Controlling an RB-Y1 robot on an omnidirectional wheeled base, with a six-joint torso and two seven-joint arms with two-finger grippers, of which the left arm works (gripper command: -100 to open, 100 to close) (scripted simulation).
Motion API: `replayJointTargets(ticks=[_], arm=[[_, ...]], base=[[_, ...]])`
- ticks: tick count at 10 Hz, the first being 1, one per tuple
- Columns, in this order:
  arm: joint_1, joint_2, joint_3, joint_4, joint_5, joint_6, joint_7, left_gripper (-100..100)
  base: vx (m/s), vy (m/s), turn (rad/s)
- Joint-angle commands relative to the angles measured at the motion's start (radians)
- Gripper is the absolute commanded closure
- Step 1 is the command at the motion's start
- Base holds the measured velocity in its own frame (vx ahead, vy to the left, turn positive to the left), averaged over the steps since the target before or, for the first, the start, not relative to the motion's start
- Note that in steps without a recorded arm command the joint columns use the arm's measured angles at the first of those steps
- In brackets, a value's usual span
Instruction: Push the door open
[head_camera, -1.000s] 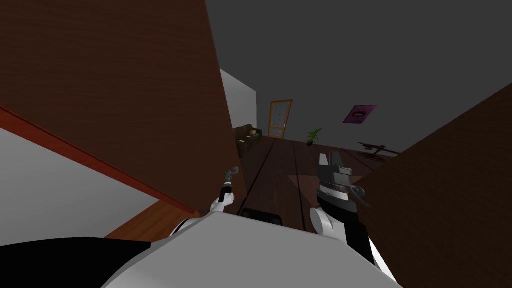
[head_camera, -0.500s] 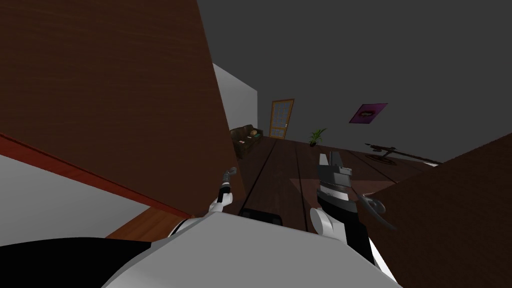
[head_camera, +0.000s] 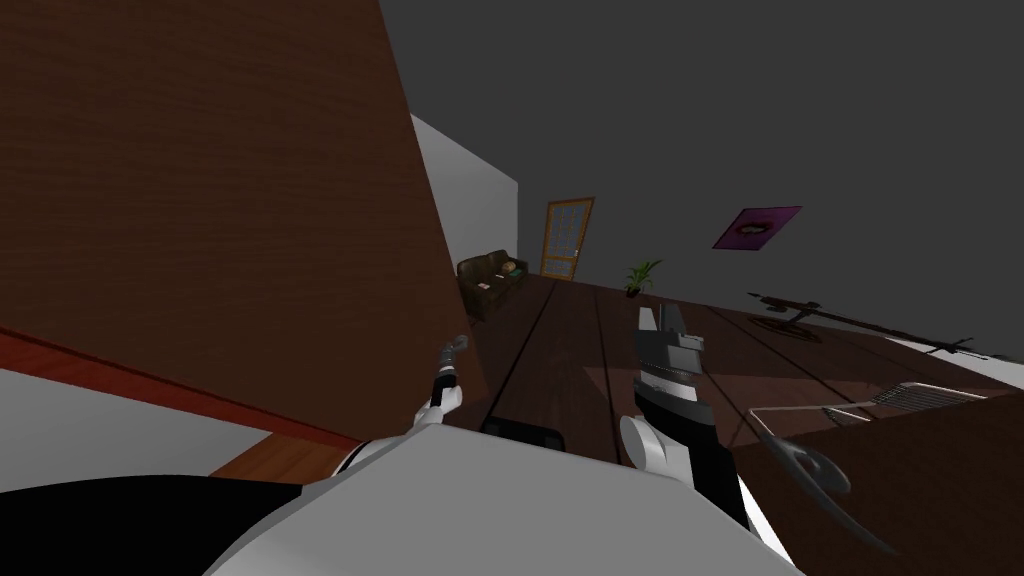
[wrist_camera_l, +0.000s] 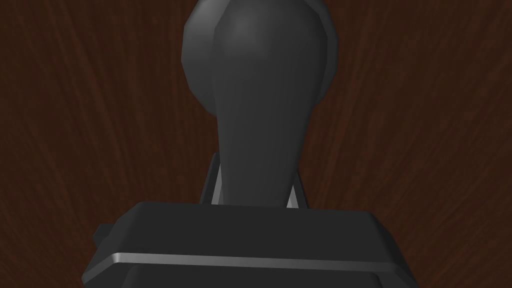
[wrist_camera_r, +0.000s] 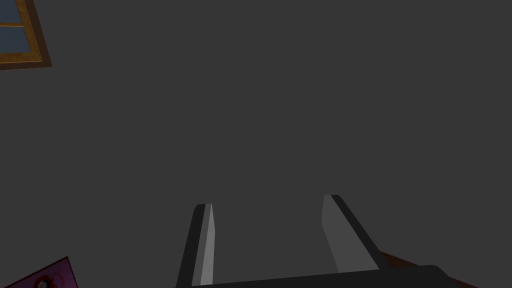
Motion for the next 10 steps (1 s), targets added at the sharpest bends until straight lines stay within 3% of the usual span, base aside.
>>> replayJointTargets(ticks=[1, 10], arm=[[-0.004, 0.001, 0.013, -0.005, 0.01, 0.0, -0.006, 100], [0.004, 0.025, 0.098, 0.011, 0.071, -0.013, -0.04, 100]], base=[[0.217, -0.028, 0.041], [0.182, 0.007, 0.037]])
